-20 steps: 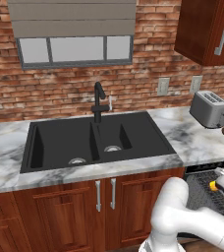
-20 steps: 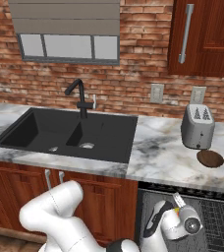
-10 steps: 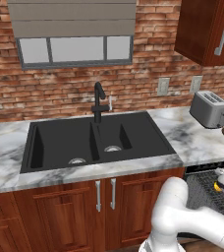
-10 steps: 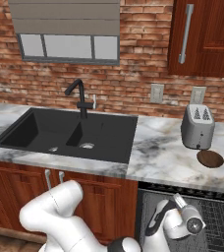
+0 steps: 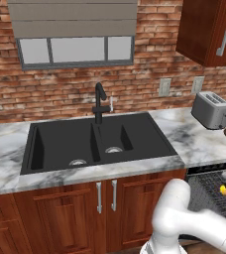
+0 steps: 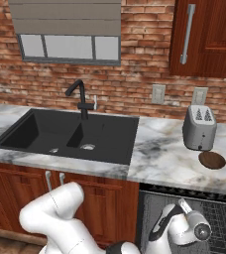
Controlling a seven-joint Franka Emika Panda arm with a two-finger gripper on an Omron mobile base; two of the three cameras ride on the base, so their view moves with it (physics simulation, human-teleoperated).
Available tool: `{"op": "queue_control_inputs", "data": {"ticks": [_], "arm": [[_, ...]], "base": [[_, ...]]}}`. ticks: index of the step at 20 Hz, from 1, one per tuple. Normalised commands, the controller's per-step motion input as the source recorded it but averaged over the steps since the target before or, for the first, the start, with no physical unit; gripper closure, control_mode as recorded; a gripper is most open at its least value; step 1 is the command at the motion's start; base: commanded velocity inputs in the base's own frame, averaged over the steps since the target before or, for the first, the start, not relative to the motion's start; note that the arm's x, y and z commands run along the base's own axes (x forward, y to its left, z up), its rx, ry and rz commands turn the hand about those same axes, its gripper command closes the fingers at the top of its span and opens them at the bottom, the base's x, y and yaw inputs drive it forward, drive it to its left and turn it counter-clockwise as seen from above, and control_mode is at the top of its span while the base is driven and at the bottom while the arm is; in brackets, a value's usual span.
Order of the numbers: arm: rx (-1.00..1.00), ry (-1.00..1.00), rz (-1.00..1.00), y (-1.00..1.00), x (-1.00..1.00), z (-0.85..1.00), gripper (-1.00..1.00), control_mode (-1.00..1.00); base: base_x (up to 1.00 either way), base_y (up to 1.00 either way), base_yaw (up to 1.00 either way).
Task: Pick up the cup and bowl from the counter, place them in the dishwasher, and close the dishwasher door.
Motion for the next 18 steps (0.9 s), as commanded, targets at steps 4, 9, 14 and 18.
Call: {"op": "queue_control_inputs", "data": {"ticks": [4,9,14,18], "arm": [[0.05,-0.09,0.0,-0.08,-0.77,0.39,-1.0,-1.0],[0.04,-0.12,0.0,-0.11,-0.75,0.6,-1.0,-1.0],[0.01,-0.05,0.0,-0.13,-0.18,0.34,-1.0,-1.0],[0.0,0.0,0.04,-0.17,0.02,0.01,-1.0,-1.0]], "base": [[0.0,0.0,0.0],[0.0,0.0,0.0],[0.0,0.0,0.0],[0.0,0.0,0.0]]}}
